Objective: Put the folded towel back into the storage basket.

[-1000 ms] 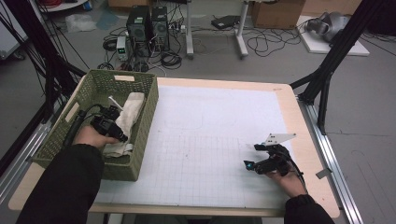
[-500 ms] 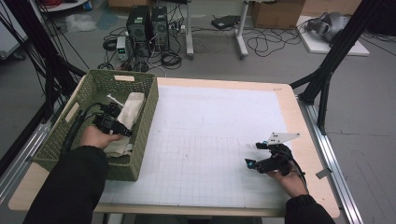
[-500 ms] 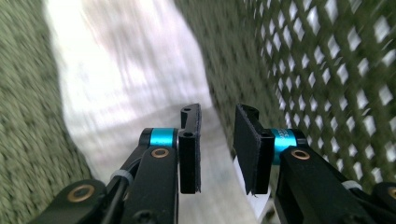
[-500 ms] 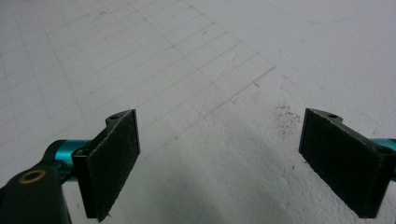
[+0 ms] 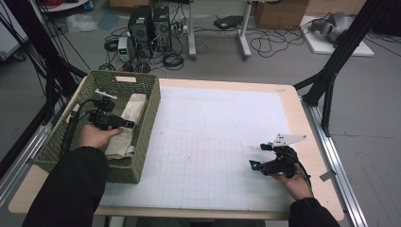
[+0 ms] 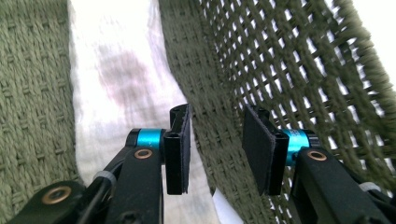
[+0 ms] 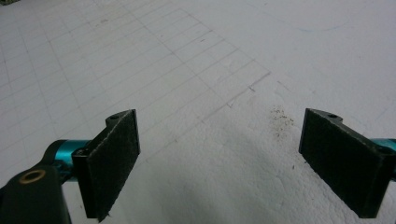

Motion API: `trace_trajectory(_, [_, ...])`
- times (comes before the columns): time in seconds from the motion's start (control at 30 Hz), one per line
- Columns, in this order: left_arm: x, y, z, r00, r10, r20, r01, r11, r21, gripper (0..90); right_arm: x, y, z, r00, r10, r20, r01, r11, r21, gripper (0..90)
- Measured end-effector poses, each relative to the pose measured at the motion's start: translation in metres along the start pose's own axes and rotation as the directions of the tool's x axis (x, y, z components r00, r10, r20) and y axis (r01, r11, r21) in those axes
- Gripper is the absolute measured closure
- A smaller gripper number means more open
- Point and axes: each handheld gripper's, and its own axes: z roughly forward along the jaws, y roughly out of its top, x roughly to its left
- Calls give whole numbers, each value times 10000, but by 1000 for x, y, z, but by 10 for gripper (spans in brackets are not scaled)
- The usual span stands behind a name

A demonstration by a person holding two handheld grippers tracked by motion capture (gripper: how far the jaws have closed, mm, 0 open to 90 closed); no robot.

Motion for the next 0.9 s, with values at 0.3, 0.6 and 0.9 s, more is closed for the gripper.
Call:
trace_trajectory(0.3, [8,-4,-12,9926,-643,1027,749,9920,-1021,535,0,0,-1,10000,34,-73,-34,10000,-11,115])
trace_trajectory(0.6, [17,-5,-24,9646,-1232,2332,1701,9663,-1934,476,1,0,-5,10000,49,13,-49,9999,-88,115])
trace_trajectory(0.9, [21,-6,-31,9163,-1419,3745,2432,9401,-2388,435,3,1,-5,10000,-23,28,23,10000,-34,115])
